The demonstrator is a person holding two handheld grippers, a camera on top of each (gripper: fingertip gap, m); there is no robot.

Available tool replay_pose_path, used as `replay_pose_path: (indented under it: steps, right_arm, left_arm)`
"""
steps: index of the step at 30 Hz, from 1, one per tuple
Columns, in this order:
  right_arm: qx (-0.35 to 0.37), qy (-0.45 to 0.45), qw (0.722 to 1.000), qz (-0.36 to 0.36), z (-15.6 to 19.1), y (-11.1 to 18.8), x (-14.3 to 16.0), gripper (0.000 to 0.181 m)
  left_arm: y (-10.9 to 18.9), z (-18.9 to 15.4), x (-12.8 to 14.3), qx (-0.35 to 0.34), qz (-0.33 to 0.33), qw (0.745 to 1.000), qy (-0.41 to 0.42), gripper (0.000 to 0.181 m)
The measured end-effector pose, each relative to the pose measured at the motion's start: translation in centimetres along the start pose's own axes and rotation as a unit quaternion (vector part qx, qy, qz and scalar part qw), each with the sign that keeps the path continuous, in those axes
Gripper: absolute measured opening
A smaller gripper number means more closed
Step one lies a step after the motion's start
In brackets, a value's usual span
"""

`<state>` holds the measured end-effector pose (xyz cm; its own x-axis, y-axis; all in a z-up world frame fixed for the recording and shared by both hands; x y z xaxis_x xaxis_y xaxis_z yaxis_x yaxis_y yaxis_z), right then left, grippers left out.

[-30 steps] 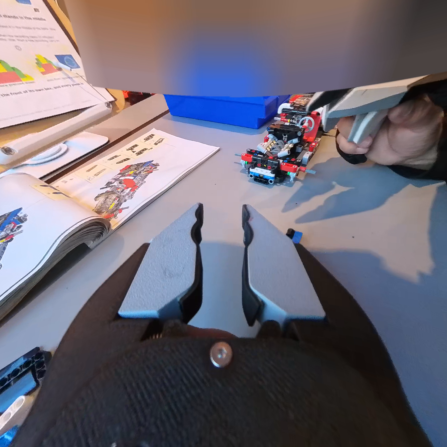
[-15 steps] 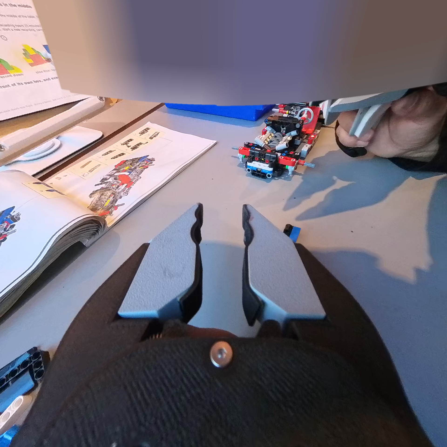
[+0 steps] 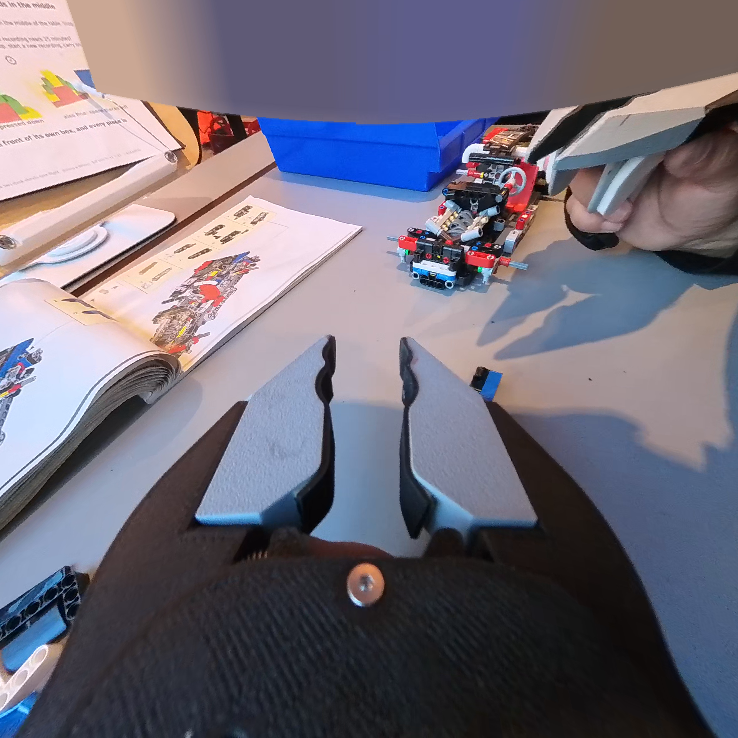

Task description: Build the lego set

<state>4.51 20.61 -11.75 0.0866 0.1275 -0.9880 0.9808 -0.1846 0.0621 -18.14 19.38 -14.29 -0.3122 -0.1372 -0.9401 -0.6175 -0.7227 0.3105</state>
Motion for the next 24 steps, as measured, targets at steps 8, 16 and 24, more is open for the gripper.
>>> replay_pose_path:
  steps: [8,16,24]
  right_arm:
    - [-0.004,0.002,1.0,0.001,0.1,-0.1,0.0,0.006]
    - [-0.027,0.025,0.999,0.005,1.0,-0.3,-0.1,0.004]
    - [-0.027,0.032,0.999,0.001,1.2,-0.1,-0.2,0.0]
  left_arm:
    - [0.1,0.2,0.0,-0.001,0.0,1.0,0.008,0.029]
    - [0.0,-0.1,0.1,-0.004,0.006,1.0,-0.009,0.029]
    - [0.0,0.0,0.0,-0.004,0.003,1.0,-0.001,0.029]
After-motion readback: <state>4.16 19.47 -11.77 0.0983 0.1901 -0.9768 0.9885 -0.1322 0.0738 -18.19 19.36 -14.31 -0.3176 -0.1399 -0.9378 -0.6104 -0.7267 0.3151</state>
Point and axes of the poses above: each gripper's, where its closed fingertips meet, y back along the fingers, x out of its underside, z = x × y across the jaws, the point moved 8 cm from there along y, back along the fingers, and after that the axes turned 4 degrees about -x, right-handed, at the moved point
